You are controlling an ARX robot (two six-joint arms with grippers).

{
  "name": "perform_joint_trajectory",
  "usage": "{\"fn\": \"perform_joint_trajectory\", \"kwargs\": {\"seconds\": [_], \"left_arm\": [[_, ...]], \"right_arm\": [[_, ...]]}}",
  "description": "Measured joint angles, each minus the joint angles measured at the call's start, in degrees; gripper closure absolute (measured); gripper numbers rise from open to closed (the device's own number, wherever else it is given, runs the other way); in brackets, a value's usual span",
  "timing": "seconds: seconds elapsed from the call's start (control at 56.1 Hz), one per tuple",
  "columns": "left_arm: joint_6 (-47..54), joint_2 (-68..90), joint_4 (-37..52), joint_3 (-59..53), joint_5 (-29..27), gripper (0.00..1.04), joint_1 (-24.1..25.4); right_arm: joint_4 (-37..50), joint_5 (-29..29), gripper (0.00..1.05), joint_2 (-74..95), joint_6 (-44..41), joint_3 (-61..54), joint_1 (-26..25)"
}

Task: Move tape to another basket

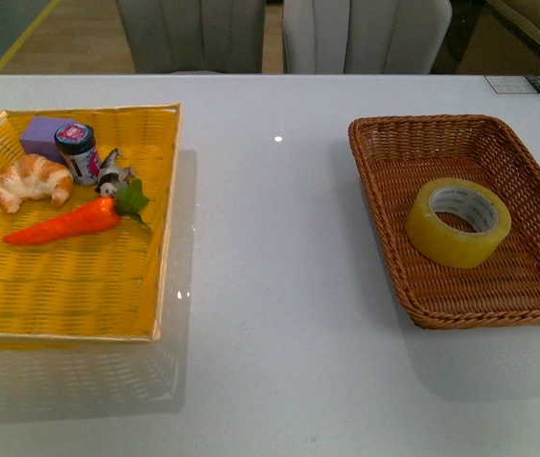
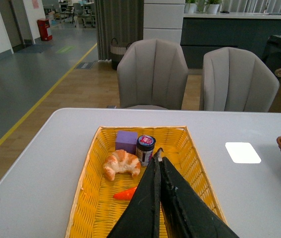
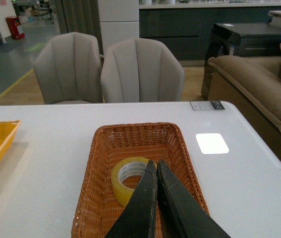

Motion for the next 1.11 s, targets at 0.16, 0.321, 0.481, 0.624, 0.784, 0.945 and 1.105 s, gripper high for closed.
{"fn": "perform_joint_trajectory", "kwargs": {"seconds": [0.16,0.321,0.481,0.624,0.784,0.945,1.105], "left_arm": [[0.0,0.0,0.0,0.0,0.0,1.03,0.0],[0.0,0.0,0.0,0.0,0.0,1.03,0.0],[0.0,0.0,0.0,0.0,0.0,0.74,0.0],[0.0,0.0,0.0,0.0,0.0,0.49,0.0],[0.0,0.0,0.0,0.0,0.0,0.21,0.0],[0.11,0.0,0.0,0.0,0.0,0.1,0.0],[0.11,0.0,0.0,0.0,0.0,0.09,0.0]], "right_arm": [[0.0,-0.04,1.03,-0.13,-0.02,-0.02,0.0],[0.0,-0.04,1.01,-0.13,-0.11,-0.02,0.0],[0.0,-0.04,0.67,-0.13,-0.11,-0.02,0.0],[0.0,-0.04,0.43,-0.13,-0.11,-0.02,0.0],[0.0,-0.04,0.15,-0.13,-0.11,-0.02,0.0],[0.0,-0.04,0.09,-0.13,-0.11,-0.02,0.0],[0.0,-0.04,0.09,-0.13,-0.11,-0.02,0.0]]}}
